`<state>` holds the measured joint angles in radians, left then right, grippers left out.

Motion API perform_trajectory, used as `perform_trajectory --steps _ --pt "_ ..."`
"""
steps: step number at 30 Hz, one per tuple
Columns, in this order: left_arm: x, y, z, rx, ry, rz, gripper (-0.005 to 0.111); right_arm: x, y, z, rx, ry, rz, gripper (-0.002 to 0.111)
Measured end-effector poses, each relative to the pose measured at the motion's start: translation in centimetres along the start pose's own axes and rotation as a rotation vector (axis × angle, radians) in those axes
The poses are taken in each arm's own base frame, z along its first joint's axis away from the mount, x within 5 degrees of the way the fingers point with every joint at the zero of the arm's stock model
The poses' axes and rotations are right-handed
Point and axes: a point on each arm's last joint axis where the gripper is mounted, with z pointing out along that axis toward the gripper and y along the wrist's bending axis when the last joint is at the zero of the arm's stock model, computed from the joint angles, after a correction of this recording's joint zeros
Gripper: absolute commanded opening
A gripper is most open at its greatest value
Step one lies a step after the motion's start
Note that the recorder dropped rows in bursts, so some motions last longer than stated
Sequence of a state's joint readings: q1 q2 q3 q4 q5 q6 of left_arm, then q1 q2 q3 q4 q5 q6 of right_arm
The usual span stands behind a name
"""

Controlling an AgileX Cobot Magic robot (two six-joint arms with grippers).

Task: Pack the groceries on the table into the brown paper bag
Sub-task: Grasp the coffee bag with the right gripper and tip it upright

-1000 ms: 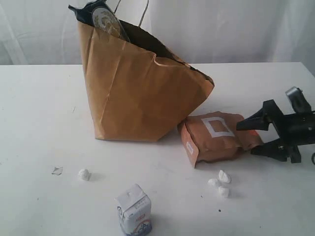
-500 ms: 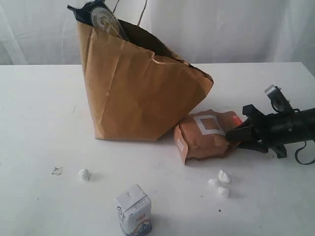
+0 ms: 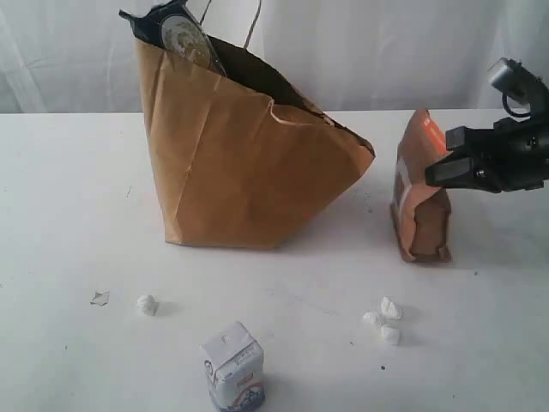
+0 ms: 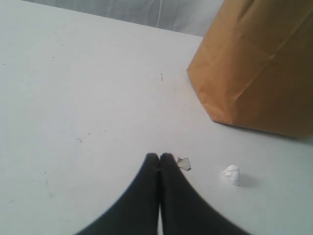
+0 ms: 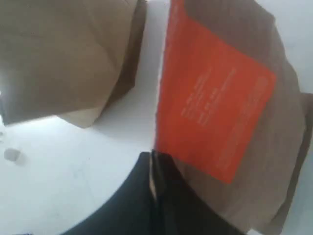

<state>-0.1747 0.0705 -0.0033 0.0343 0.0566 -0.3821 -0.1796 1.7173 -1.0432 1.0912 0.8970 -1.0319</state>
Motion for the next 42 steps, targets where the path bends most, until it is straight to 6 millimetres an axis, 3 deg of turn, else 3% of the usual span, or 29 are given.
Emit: perform_trajectory --steps 3,6,15,18,37,42 --pt "0.0 0.0 0.0 0.000 0.000 0.000 0.000 0.4 -0.3 0.0 0.030 0.050 -0.026 0.001" --pt "0.0 0.0 0.0 0.000 0.000 0.000 0.000 0.5 -0.4 -0.1 0.043 0.069 -0.034 0.009" --pt "0.0 0.0 0.0 0.000 0.000 0.000 0.000 1.0 -0.7 -0.1 0.074 0.123 -0.092 0.070" --pt "0.0 0.0 0.0 0.000 0.000 0.000 0.000 1.0 -0.7 -0.1 0.076 0.122 -0.100 0.082" --pt "0.0 0.0 0.0 0.000 0.000 0.000 0.000 0.4 -2.1 0.1 0.211 0.060 -0.133 0.084" --pt "0.0 0.0 0.0 0.000 0.000 0.000 0.000 0.2 -1.7 1.6 0.240 0.062 -0.205 0.084"
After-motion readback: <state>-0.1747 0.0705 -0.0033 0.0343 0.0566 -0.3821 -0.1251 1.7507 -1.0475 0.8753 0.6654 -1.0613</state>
